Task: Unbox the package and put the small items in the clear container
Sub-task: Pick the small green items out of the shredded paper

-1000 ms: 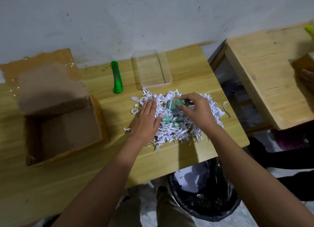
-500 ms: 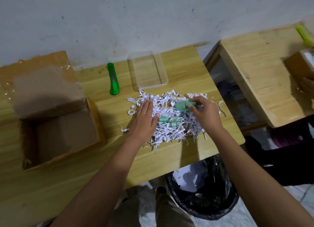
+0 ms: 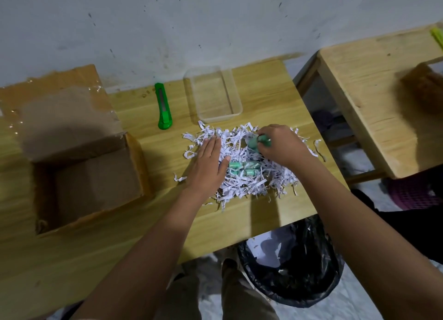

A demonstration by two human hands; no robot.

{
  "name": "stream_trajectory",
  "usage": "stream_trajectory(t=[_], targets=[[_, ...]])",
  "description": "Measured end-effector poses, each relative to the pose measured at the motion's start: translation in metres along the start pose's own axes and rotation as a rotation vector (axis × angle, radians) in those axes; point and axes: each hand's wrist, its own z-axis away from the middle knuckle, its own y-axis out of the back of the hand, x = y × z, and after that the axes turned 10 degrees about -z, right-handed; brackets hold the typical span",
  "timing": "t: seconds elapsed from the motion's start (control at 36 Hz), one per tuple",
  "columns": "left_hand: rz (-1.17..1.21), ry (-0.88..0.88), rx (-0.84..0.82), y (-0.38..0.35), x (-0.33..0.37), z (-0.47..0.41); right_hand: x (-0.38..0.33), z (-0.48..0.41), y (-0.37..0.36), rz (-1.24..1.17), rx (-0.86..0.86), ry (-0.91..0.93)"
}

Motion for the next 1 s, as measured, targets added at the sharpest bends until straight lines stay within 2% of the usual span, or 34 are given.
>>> stream_trajectory(t=[0.14,0.39,0.5,0.69,0.86,1.0], targets=[[0.015,-0.008,-0.003,0.001,-0.002,-0.001,0.006,0.008,0.0,-0.113,0.032,-0.023],[0.028,-0.007,0.008,-0.001,-0.003,-0.001,0.011,0.022,0.0,-0.385,0.142,-0.201],[0.021,-0.008,0.024,-0.002,-0.004,-0.001,0.009,0.031,-0.002,-0.557,0.256,-0.238],[0.017,-0.009,0.035,-0.006,-0.006,-0.002,0.004,0.033,0.008,-0.804,0.451,-0.215],[0.027,0.006,0.042,-0.007,-0.004,-0.003,0.0,0.02,0.017,-0.932,0.522,-0.155],[0.029,0.008,0.052,-0.008,-0.004,-0.002,0.001,-0.008,0.016,-0.95,0.526,-0.179]])
